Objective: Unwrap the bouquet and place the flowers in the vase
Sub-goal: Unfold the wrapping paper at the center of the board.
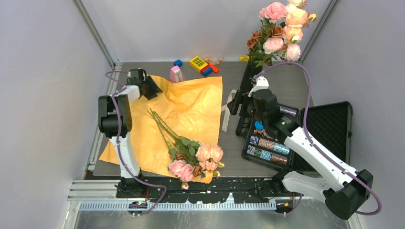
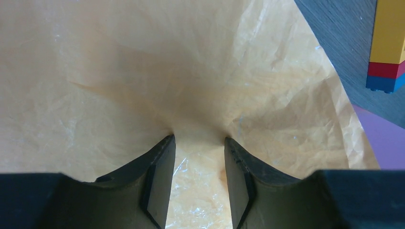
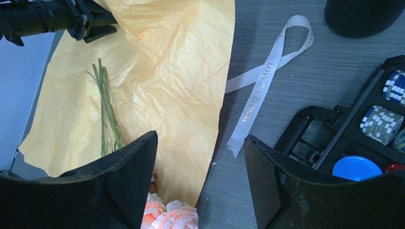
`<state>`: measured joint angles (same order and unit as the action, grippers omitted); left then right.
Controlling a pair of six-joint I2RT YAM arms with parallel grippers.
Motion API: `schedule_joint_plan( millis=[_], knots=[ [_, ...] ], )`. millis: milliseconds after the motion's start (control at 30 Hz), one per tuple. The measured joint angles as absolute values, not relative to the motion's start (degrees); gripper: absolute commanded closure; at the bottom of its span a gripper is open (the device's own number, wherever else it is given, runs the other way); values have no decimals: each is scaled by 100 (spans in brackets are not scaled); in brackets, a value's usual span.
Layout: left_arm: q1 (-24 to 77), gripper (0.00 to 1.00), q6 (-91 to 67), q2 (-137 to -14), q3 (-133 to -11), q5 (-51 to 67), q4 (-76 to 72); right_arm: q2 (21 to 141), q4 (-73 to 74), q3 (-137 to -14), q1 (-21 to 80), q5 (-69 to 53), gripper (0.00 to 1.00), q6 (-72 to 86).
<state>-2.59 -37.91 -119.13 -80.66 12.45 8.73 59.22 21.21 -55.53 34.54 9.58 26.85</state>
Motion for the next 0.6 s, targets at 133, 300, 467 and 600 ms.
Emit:
schedule_joint_plan(
  millis=[133,300,467,600],
  knots=[
    [-259,56,-3754,-11937,-8088,1260,864,6058,2058,-5535,3454,884,28,2720],
    [-259,45,-3684,-11937,-8123,1264,893,6143,2056,-5527,3454,821,28,2740],
    [-257,27,-3555,-11716,-8134,1210,1094,6143,2051,-5507,3454,753,28,2733],
    [-257,22,-3413,-11061,-8134,1039,1450,6141,2049,-5413,3454,578,26,2685]
  ],
)
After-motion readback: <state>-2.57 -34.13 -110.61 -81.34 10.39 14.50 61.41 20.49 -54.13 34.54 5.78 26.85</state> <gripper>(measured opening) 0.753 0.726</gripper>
